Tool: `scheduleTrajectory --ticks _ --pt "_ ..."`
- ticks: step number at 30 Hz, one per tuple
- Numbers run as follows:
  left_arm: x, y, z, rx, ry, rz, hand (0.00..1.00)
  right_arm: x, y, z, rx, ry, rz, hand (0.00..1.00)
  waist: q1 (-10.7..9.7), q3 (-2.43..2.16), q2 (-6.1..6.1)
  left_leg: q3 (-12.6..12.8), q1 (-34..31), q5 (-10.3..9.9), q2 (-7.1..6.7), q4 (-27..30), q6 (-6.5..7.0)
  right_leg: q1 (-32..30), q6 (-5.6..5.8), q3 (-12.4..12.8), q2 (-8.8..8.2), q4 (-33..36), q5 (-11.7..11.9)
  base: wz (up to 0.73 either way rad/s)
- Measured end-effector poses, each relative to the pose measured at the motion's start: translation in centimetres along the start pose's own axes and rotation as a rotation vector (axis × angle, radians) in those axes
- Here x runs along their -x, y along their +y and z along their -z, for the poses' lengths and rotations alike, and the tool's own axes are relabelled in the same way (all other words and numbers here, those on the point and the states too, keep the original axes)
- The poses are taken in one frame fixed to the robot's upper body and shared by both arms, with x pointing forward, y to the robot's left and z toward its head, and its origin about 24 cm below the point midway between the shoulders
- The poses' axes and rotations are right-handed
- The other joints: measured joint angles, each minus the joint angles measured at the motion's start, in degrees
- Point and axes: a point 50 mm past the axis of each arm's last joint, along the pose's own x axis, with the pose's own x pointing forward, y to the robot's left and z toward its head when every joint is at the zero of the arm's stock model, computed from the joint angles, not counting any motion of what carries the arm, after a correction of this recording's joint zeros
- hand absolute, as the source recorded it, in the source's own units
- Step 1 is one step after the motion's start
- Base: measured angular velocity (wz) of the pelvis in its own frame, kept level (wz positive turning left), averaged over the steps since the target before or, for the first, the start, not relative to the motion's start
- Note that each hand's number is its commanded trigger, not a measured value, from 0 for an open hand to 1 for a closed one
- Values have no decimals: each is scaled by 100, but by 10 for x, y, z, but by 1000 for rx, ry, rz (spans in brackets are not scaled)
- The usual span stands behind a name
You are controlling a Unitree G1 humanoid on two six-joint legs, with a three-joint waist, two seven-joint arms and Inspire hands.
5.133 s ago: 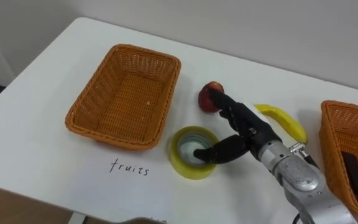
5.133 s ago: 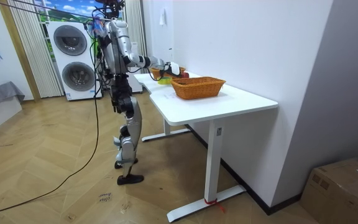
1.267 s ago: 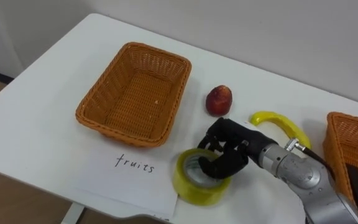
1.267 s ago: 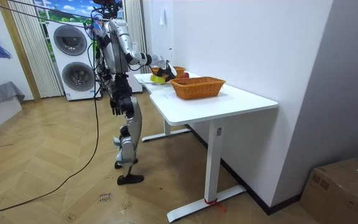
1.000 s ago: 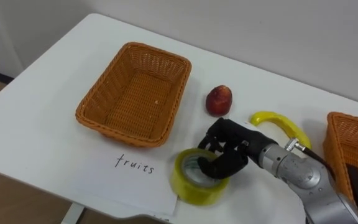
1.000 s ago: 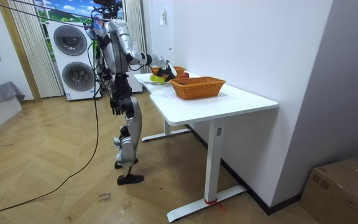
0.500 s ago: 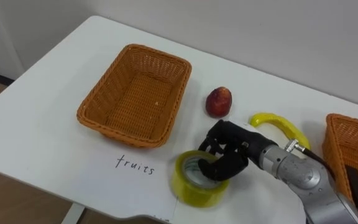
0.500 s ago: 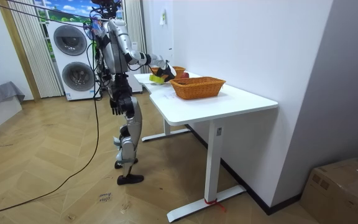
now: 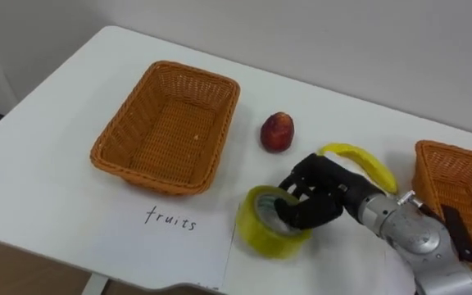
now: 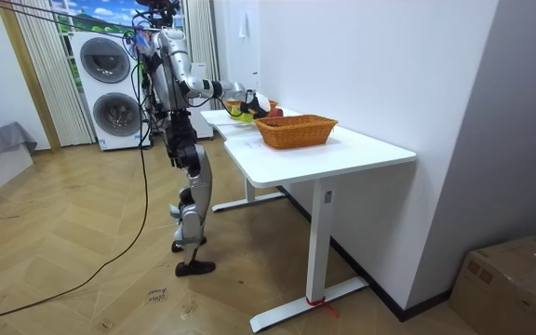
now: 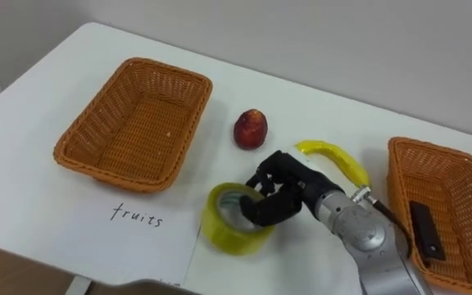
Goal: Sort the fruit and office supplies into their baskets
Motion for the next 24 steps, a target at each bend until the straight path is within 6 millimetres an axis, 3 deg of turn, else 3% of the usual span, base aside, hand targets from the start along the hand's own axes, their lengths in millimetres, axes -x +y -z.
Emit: scheduleTrajectory --ticks 5,9,13,24 --pt "0 -1 1 -4 4 2 0 3 -11 1 -6 -6 83 100 -65 10 122 86 46 0 7 -22 1 0 0 88 6 0 0 -8" --pt "2 -6 2 2 8 18 0 8 -25 3 -23 -2 144 100 -198 -41 227 119 65 -3 7 -18 6 10 8 88 -6 -1 5 -1" --pt "2 -8 2 4 6 29 0 13 -39 3 -46 -23 224 100 -307 -48 320 151 114 -2 13 -37 7 38 10 90 -15 6 5 -3" --pt "3 -9 5 4 1 32 0 22 -60 6 -64 -27 391 100 -461 -44 365 291 234 9 11 -90 26 39 14 227 -19 86 2 -7"
